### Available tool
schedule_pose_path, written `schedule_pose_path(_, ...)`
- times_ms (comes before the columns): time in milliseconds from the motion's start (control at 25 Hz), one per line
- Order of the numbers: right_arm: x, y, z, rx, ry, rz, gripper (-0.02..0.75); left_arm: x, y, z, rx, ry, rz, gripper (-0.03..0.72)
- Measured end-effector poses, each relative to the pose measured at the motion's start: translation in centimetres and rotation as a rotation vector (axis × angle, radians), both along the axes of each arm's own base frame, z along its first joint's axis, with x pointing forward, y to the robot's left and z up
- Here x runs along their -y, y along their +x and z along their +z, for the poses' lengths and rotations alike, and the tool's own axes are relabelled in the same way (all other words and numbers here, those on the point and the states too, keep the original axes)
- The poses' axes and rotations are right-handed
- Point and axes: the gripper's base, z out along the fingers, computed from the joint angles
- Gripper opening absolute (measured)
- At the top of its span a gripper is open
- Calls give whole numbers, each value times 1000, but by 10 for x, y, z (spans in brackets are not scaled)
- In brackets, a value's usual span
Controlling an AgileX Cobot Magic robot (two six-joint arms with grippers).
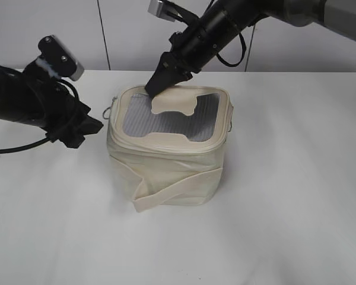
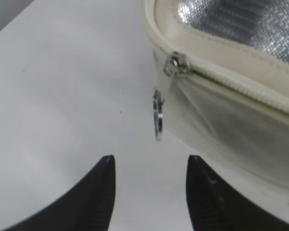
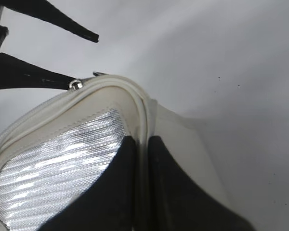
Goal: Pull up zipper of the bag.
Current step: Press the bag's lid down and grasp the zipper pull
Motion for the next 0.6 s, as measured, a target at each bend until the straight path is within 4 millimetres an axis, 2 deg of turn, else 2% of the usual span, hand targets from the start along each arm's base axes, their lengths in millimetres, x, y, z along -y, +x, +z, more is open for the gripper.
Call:
schedule_pose_path(360, 0, 0, 0, -2, 0, -1, 49, 11, 20, 1, 21, -20, -24, 368)
schedule_pose_path(600, 0, 0, 0, -2, 0, -1, 49, 13, 23, -6, 5, -17, -28, 362)
